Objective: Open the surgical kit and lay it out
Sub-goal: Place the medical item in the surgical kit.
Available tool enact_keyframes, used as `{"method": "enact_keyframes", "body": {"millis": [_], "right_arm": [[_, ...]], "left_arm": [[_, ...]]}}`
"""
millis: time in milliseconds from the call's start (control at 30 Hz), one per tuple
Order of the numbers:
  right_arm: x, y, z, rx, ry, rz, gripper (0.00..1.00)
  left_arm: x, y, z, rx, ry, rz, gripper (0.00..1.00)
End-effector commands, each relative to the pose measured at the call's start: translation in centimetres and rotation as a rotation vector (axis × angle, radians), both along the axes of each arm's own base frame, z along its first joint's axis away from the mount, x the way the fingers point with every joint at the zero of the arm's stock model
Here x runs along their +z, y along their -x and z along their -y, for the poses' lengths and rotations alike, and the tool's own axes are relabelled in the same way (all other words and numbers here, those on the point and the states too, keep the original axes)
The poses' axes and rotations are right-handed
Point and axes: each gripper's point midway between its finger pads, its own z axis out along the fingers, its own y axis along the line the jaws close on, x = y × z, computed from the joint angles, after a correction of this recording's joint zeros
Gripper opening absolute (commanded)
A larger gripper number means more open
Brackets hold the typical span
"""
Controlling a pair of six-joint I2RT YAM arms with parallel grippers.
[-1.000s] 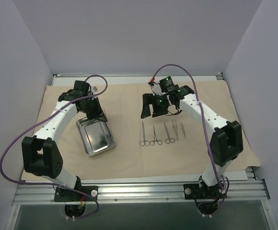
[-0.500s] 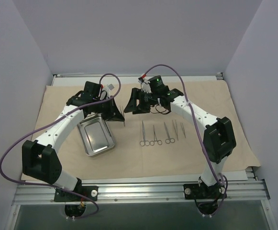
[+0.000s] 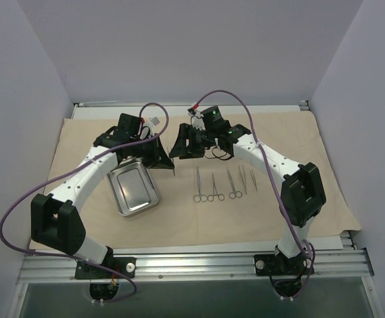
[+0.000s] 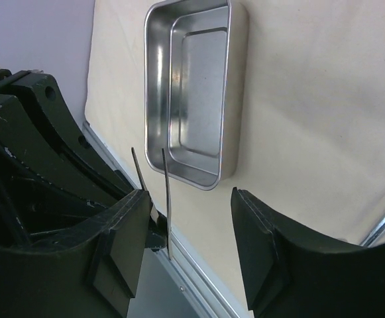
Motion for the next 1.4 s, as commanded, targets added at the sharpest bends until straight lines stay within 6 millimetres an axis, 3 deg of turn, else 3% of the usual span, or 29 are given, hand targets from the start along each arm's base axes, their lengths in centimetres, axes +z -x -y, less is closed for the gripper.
{"method": "enact_keyframes", "body": {"millis": [0, 300, 667, 1000, 1067, 1133, 1267, 1300, 1333, 1367], "right_arm": [[4.0, -0.1, -0.5, -0.011, -0.05, 0.097, 0.52], [6.5, -0.3, 0.4, -0.063, -0.035, 0.157, 0.52], [4.1, 0.3, -1.2, 0.004, -0.016, 0.11, 0.5], [2.2, 0.8, -1.5, 0.033, 0.025, 0.075, 0.42], [2.0, 1.0, -1.6, 0.04, 0.027, 0.07, 0.38], [1.8, 1.0, -1.7, 0.047, 0.036, 0.071, 0.27], [1.1, 1.1, -1.6, 0.053, 0.061, 0.056, 0.2], [1.0, 1.2, -1.6, 0.054, 0.067, 0.055, 0.13], [0.9, 1.2, -1.5, 0.057, 0.074, 0.059, 0.1], [0.6, 1.2, -1.2, 0.054, 0.092, 0.051, 0.05]], "left_arm": [[1.7, 0.0, 1.0, -0.043, 0.046, 0.062, 0.02], [0.2, 0.2, 0.7, -0.049, 0.015, 0.034, 0.02], [0.9, -0.1, 1.1, -0.05, 0.041, 0.039, 0.02], [1.7, -0.1, 1.3, -0.058, 0.057, 0.057, 0.02], [1.5, 0.0, 1.3, -0.06, 0.059, 0.052, 0.02], [1.5, 0.0, 1.3, -0.064, 0.062, 0.053, 0.02], [1.6, -0.2, 1.4, -0.064, 0.067, 0.056, 0.02], [1.7, -0.3, 1.4, -0.064, 0.068, 0.057, 0.02], [1.6, -0.4, 1.3, -0.063, 0.071, 0.056, 0.05], [1.6, -0.6, 1.0, -0.051, 0.067, 0.056, 0.15]]}}
